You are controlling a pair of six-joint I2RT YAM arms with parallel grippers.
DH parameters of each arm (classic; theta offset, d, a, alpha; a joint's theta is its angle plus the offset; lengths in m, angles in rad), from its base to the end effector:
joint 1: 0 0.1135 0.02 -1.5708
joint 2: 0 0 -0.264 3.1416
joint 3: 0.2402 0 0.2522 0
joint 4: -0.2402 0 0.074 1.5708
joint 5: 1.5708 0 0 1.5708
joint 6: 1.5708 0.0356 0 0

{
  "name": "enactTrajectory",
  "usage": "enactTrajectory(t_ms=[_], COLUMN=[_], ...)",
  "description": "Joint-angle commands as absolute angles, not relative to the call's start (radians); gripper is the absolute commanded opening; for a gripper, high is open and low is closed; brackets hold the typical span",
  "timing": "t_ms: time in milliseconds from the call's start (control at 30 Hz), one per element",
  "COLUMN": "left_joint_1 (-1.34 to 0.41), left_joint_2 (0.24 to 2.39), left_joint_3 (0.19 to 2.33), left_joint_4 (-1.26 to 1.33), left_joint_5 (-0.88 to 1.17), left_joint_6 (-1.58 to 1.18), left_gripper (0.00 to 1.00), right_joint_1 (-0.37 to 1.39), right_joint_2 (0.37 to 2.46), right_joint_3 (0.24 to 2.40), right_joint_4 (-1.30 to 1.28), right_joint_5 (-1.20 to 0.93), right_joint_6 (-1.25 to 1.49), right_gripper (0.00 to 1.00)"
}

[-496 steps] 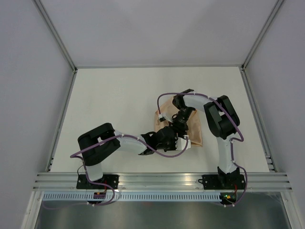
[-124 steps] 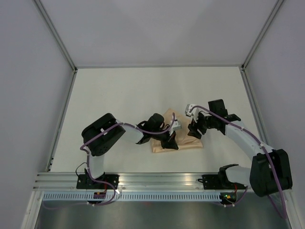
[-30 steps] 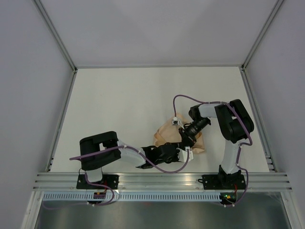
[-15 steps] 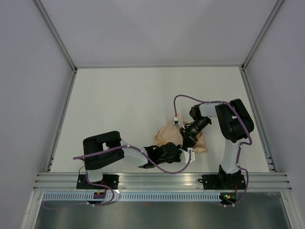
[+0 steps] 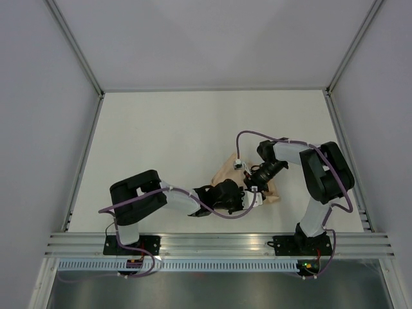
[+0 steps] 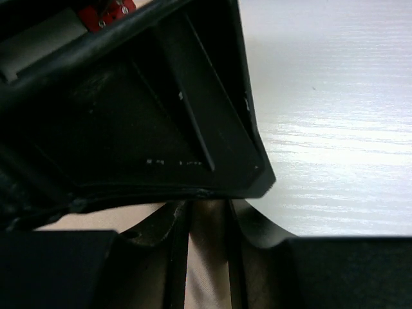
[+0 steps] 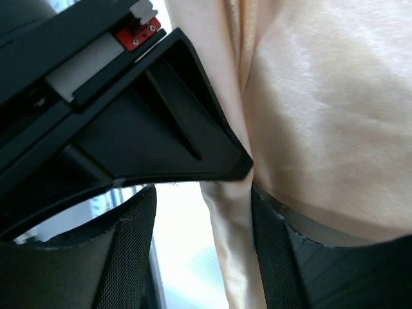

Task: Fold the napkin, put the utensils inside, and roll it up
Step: Roll the napkin at the center of the board.

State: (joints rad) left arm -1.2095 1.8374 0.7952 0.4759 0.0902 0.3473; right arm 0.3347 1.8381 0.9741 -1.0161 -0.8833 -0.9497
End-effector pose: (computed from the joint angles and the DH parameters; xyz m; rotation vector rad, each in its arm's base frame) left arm 0.1233 -0.3353 0.1282 1.5795 1.5242 -0.5936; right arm 0.2413 0.1130 0.1288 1.5105 -2.3637 -1.3926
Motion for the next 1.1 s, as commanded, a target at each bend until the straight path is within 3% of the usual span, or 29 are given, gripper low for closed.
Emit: enactTrajectory(t_ms=[0,367,700,1067], left_joint_1=[-1.178,-1.031,-0.89,-0.824], left_joint_2=[1.873,1.908,2.046,2.131], left_joint_3=[0.773,0.796,0.9,0.979], left_joint_4=[0.302,0.272,0.242,0.198], left_joint_5=[0.213,0.472,0.801,0.925], left_joint_6=[0.242,0.123,0.011,-0.052], left_gripper=[0.02,0.02,0.02,0.02], right_joint_1=[0.324,0.27,0.275,0.507], right_joint_2=[1.777,1.484,1.16,1.0], right_joint_3=[0.959,0.891,0.648,0.408], right_joint_4=[-0.798,-0.629,-0.516,-0.25], right_joint_5=[-0.733,-0.658,-0.635,-0.459], right_joint_6=[-0.965,-0.819,-0.9,-0.809], right_gripper=[0.66,0.7,0.75,0.79])
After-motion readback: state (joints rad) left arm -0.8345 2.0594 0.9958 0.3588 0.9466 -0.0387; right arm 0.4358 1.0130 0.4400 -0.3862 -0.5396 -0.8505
